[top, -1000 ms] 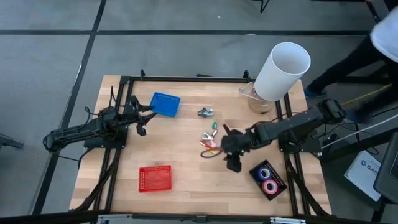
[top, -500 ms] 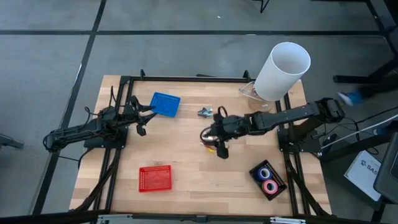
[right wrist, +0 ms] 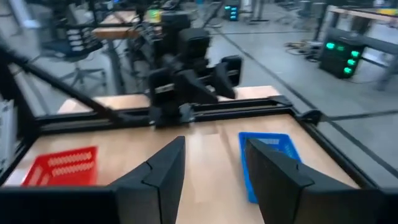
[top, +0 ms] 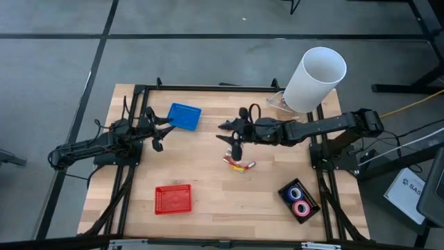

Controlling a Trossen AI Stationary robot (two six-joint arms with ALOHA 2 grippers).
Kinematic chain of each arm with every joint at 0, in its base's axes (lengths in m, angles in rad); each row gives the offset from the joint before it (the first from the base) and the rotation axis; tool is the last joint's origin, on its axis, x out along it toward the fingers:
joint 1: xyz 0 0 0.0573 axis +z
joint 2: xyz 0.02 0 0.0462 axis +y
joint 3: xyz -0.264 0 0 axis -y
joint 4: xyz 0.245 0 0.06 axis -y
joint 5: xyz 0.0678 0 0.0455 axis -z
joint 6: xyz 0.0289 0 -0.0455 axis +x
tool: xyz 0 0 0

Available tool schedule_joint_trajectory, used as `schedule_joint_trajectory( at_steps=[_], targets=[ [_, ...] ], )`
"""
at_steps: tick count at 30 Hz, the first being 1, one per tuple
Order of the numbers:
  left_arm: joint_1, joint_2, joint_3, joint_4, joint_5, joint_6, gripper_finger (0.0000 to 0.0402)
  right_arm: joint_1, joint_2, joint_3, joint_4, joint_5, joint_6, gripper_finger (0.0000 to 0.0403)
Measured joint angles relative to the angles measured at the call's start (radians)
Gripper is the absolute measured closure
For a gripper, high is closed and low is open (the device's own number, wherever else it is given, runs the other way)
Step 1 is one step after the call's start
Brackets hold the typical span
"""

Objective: Pick and place Stapler, Stapler remover, tape
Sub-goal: Adjust the blue bin

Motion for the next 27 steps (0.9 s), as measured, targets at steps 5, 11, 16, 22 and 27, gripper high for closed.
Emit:
schedule_joint_trajectory(
  at_steps=[5, 11, 16, 22, 27],
  targets=[
    [0.000, 0.000, 0.000, 0.072, 0.005, -0.185, 0.0253, 0.000, 0.000, 0.000, 0.018, 0.068, 0.028, 0.0234],
    [0.000, 0.000, 0.000, 0.171, 0.003, -0.415, 0.0253, 0.000, 0.001, 0.000, 0.024, 0.083, 0.028, 0.0234],
    [0.000, 0.027, 0.002, 0.126, 0.074, -0.321, 0.0253, -0.007, 0.001, 0.000, 0.004, 0.083, 0.025, 0.0234],
    [0.000, 0.113, 0.126, -0.151, 0.127, -0.254, 0.0254, -0.019, 0.001, 0.000, 0.003, 0.084, 0.028, 0.0234],
    [0.000, 0.262, 0.325, -0.457, 0.025, -0.190, 0.0270, -0.019, 0.001, 0.000, 0.002, 0.084, 0.028, 0.0234]
  ],
)
